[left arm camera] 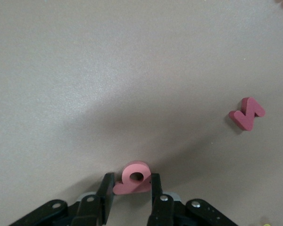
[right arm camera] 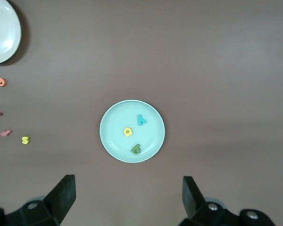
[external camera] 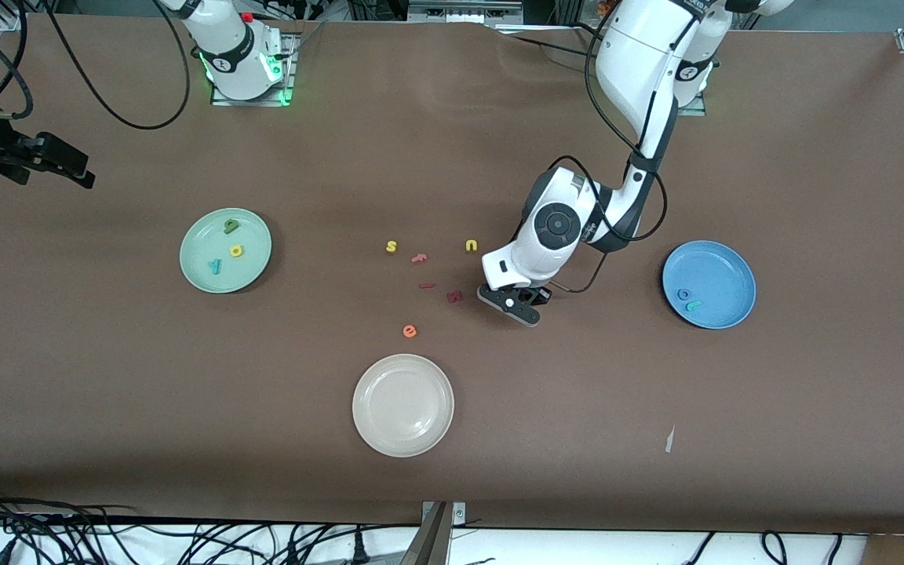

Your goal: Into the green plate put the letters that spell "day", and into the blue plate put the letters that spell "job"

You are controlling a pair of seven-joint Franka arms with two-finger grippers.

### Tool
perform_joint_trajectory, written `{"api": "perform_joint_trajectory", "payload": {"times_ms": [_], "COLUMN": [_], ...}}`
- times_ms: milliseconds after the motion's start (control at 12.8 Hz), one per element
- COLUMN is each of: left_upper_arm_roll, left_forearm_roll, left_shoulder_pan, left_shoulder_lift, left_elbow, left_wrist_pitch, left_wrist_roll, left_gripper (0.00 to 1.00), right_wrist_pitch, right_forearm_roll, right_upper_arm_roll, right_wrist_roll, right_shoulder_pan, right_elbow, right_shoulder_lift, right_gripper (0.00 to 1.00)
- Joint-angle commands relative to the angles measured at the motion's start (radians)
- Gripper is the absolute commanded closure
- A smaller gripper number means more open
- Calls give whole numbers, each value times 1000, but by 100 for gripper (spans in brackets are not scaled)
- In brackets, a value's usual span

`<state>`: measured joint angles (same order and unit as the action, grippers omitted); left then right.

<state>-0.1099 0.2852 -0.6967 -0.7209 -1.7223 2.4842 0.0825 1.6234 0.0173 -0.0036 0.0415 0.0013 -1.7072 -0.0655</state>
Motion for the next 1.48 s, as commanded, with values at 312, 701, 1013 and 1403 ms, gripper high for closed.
{"api": "perform_joint_trajectory", "payload": {"times_ms": [312, 701, 1013, 1403], "left_upper_arm_roll": [-34, -45, -45, -45], "left_forearm_roll": [-47, -64, -131, -244], "left_shoulder_pan": [-3, 66, 222, 380], "left_shoulder_lift": [14, 96, 204, 308], "left_elbow": [15, 6, -11, -160], "left_wrist_pitch": [-11, -117, -328, -353], "left_wrist_roll": [-13, -12, 60, 172], "left_gripper": [86, 86, 86, 86], "right_wrist_pitch": [-8, -7, -2, -7], "right_forearm_roll": [3, 9, 20, 21], "right_upper_arm_roll": [1, 2, 2, 2], "right_wrist_roll": [0, -5, -2, 0], "right_shoulder_pan": [-3, 2, 2, 3], "right_elbow": [14, 21, 40, 46], "right_shoulder_lift": [-4, 10, 27, 32], "right_gripper": [0, 0, 0, 0]}}
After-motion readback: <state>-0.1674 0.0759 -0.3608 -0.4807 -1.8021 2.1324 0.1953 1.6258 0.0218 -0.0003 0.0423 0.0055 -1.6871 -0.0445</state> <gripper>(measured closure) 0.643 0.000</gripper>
